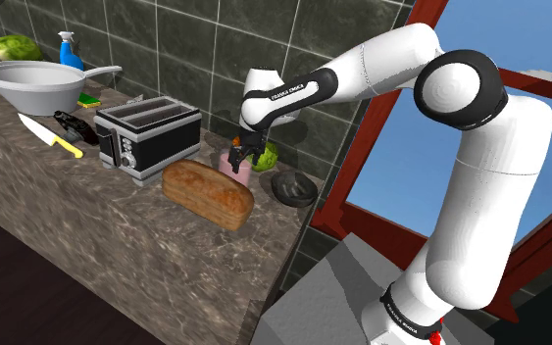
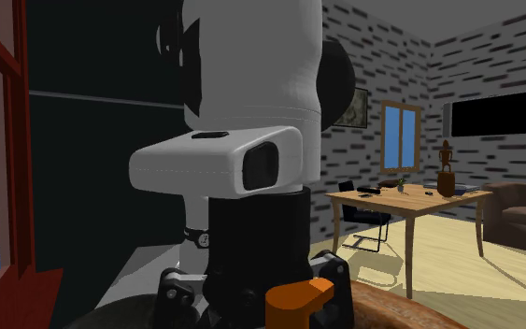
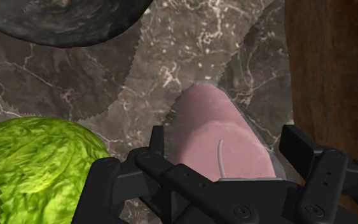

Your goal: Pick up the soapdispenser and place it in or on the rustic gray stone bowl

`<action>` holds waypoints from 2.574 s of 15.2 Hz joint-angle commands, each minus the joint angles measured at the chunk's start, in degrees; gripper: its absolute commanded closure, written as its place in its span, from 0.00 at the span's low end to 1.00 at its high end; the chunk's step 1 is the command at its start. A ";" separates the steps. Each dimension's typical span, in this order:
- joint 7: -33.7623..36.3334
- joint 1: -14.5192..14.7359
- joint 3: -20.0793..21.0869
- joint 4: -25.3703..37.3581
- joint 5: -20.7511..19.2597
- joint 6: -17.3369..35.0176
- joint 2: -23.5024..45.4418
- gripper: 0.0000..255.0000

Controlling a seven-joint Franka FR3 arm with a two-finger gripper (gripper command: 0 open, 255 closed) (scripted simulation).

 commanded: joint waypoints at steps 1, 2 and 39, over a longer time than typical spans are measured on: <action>0.00 0.00 0.00 0.00 0.00 0.00 0.00 1.00; 0.00 0.00 0.00 0.00 0.00 0.00 0.00 1.00; -0.35 -0.03 0.09 12.30 0.33 -19.94 -7.65 1.00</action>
